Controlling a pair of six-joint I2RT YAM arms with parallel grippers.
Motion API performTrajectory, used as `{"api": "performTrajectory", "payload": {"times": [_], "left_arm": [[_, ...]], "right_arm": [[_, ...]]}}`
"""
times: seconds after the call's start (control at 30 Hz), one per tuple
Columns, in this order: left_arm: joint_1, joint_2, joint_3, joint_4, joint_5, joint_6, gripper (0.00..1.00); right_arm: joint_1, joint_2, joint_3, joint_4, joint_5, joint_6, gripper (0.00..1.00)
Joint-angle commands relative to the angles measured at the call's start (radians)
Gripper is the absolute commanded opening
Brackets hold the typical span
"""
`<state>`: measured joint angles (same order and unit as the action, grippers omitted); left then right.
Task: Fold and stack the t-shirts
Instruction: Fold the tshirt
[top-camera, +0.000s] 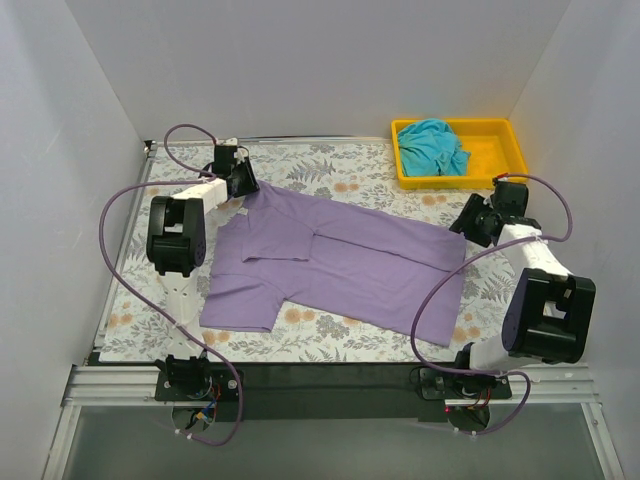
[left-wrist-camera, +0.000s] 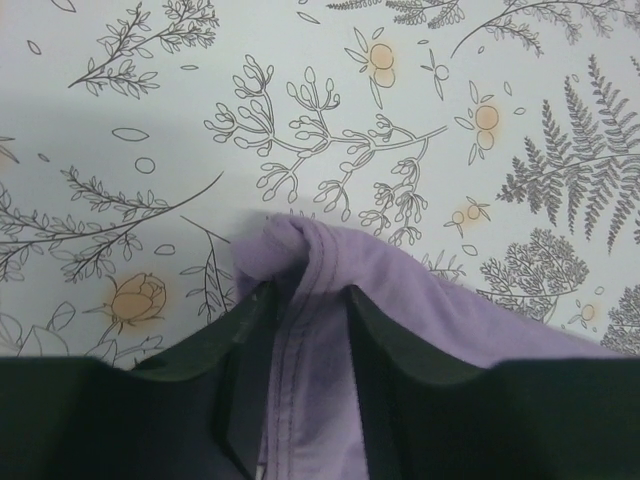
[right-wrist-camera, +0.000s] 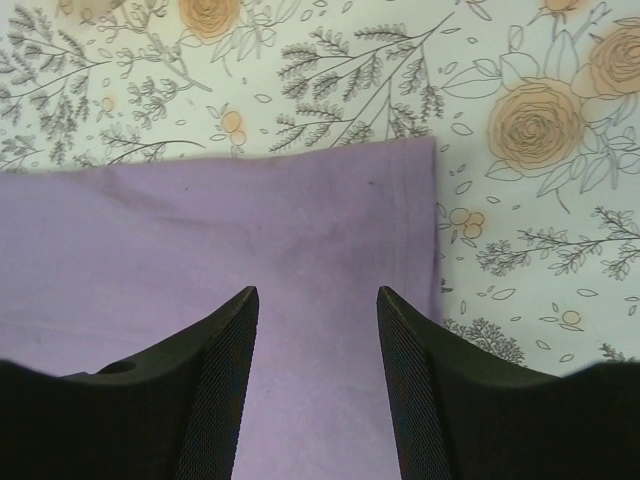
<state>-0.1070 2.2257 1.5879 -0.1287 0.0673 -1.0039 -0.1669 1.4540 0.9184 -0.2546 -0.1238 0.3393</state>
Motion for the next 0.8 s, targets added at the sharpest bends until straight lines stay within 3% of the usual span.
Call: {"api": "performTrajectory", "payload": {"times": [0.0,0.3,0.37,0.77], "left_arm": [[0.000,0.011,0.043,0.015,0.000,0.021,0.30],[0.001,0.031,0.067,0.026,0.008,0.019,0.21],[0.001,0.035,0.070,0.024,0.008,0.022,0.11],[0.001,0.026,0.063,0.026,0.023,0.037,0.04]], "right_arm": [[-0.023,0.025,0.003,0.043,0.050,-0.014,0.49],[-0.060,0.131,0.051,0.078,0.026,-0.051,0.49],[-0.068,0.152,0.059,0.090,0.016,-0.052,0.48],[-0.095,0.250,0.097,0.123,-0.028,-0.079,0.43]]}}
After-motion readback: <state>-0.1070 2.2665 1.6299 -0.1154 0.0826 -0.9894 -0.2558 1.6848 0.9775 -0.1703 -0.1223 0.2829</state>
